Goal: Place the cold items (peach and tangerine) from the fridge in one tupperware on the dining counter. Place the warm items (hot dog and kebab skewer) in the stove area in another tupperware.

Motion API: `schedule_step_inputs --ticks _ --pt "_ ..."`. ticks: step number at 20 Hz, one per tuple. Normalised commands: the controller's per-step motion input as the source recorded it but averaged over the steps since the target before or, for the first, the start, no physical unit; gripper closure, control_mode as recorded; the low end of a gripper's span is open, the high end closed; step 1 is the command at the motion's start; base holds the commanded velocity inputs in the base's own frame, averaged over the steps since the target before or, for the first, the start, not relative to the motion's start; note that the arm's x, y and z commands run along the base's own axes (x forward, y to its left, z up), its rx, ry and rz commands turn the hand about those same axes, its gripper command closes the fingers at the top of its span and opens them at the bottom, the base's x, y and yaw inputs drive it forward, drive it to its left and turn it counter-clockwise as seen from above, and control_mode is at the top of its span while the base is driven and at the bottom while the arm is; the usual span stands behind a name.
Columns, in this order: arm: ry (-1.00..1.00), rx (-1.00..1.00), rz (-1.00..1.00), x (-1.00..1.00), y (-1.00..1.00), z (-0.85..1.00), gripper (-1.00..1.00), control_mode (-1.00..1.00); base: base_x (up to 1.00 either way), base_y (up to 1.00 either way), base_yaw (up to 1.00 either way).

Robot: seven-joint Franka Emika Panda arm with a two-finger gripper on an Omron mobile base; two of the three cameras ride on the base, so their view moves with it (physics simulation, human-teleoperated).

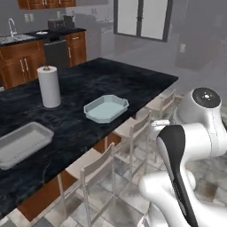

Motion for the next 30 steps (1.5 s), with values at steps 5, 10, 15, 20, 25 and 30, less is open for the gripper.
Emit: schedule_step_inputs --ticks 5,10,15,20,25,30 --pt "0.0 0.0 0.0 0.0 0.0 0.0 1.0 1.0 0.57 -0.71 0.46" --pt "0.0 0.0 0.0 0.0 0.0 0.0 1.0 1.0 0.55 -0.73 0.45" --pt "0.0 0.0 0.0 0.0 0.0 0.0 1.0 1.0 0.66 -0.44 0.52" --pt "0.0 0.0 0.0 0.0 0.0 0.0 1.0 1.0 0.55 -0.45 0.53" --pt "0.0 0.0 0.0 0.0 0.0 0.0 1.0 1.0 0.65 -0.58 0.41" --pt "0.0 0.11 0.16 0.6 -0.27 0.0 1.0 -1.0 0.38 -0.19 0.12"
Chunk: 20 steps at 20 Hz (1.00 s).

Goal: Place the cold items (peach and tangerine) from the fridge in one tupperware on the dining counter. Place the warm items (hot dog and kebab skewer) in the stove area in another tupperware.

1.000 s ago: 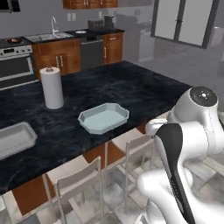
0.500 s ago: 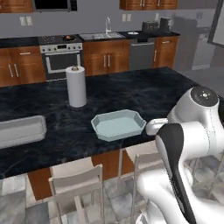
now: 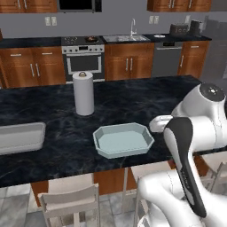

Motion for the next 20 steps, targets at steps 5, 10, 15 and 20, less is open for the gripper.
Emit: schedule_step_inputs --ticks 5,10,15,20 --pt "0.03 0.12 0.13 0.96 -0.22 -0.1 1.0 -1.0 0.0 0.0 0.0" --pt "0.12 -0.06 0.03 0.54 0.03 -0.53 1.0 -1.0 0.0 0.0 0.0" --pt "0.24 -0.16 0.02 0.39 0.13 -0.66 1.0 -1.0 0.0 0.0 0.0" --pt "0.14 -0.07 0.0 0.53 0.15 -0.5 1.0 -1.0 0.0 0.0 0.0"
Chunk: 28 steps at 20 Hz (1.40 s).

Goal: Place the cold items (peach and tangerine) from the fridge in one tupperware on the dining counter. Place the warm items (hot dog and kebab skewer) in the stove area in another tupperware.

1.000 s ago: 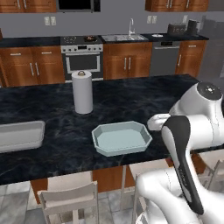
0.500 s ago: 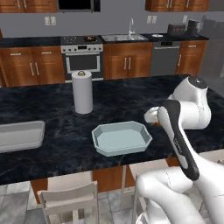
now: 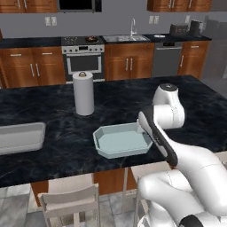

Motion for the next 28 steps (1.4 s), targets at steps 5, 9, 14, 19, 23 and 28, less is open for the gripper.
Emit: schedule_step_inputs --ticks 5,9,14,19,23,28 --pt "0.08 0.0 0.04 0.55 0.0 -0.37 1.0 -1.0 0.0 0.0 0.0" --pt "0.03 0.0 0.08 0.5 0.0 -0.42 1.0 -1.0 0.0 0.0 0.0" --pt "0.05 0.0 0.08 0.51 0.0 -0.43 1.0 -1.0 0.0 0.0 0.0" --pt "0.06 0.0 0.08 0.41 0.0 -0.42 1.0 -1.0 0.0 0.0 0.0" --pt "0.03 0.0 0.05 0.27 0.0 -0.3 1.0 -1.0 0.0 0.0 0.0" --pt "0.01 0.0 0.01 0.21 0.0 -0.25 1.0 -1.0 0.0 0.0 0.0"
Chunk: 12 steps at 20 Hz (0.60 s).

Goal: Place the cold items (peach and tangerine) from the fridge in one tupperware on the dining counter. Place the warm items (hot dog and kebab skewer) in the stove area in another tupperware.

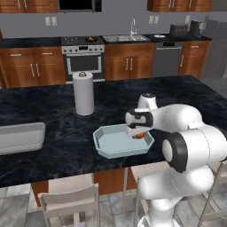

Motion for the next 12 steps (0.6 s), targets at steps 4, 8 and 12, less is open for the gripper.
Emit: schedule_step_inputs --ticks 4,8,12 --pt "0.0 0.0 0.0 0.1 0.0 -0.25 1.0 -1.0 0.0 0.0 0.0" --pt "0.0 0.0 0.0 0.08 0.0 -0.27 1.0 -1.0 0.0 0.0 0.0" --pt "0.0 0.0 0.0 0.05 0.0 -0.25 -1.0 -1.0 0.0 0.0 0.0"
